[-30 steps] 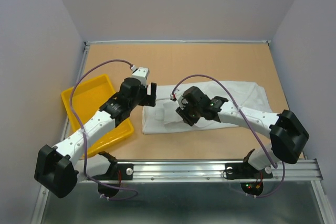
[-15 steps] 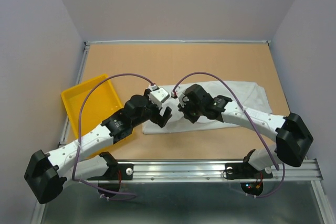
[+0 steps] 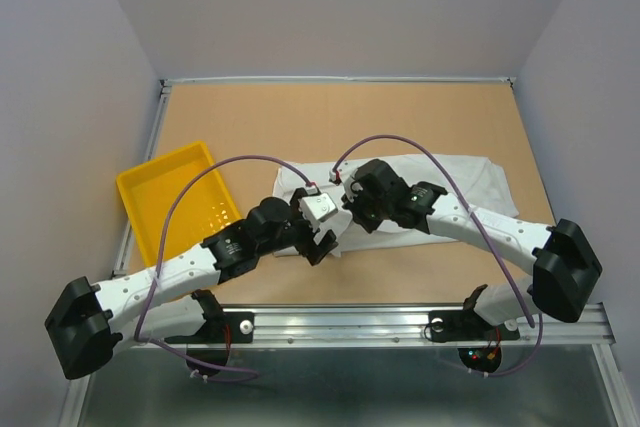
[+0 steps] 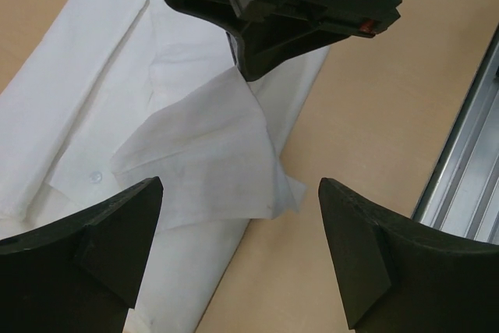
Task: Fold and stack the long sleeve shirts
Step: Fold the shirt
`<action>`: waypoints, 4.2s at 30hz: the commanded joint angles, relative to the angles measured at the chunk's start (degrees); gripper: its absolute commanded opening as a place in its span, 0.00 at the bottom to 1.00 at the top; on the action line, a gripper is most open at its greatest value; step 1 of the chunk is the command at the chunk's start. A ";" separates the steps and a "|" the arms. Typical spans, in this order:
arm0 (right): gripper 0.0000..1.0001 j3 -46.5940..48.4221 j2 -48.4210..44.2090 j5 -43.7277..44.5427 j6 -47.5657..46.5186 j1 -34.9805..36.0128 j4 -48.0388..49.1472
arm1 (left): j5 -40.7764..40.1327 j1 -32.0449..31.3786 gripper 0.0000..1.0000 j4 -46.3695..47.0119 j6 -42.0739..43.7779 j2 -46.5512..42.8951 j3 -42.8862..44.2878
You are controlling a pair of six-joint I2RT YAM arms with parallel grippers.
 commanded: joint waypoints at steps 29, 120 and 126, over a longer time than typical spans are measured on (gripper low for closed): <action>0.01 7.72 -2.55 2.29 4.16 -2.10 0.73 | -35.16 -18.50 0.83 13.27 -19.32 12.67 1.76; 0.62 10.53 11.09 15.11 25.34 -31.90 1.87 | 26.97 -20.28 0.00 -16.27 -0.08 34.20 43.86; 0.82 10.01 -2.10 20.30 25.35 -31.90 -0.68 | 32.86 -8.24 0.00 -8.27 -4.12 34.56 40.61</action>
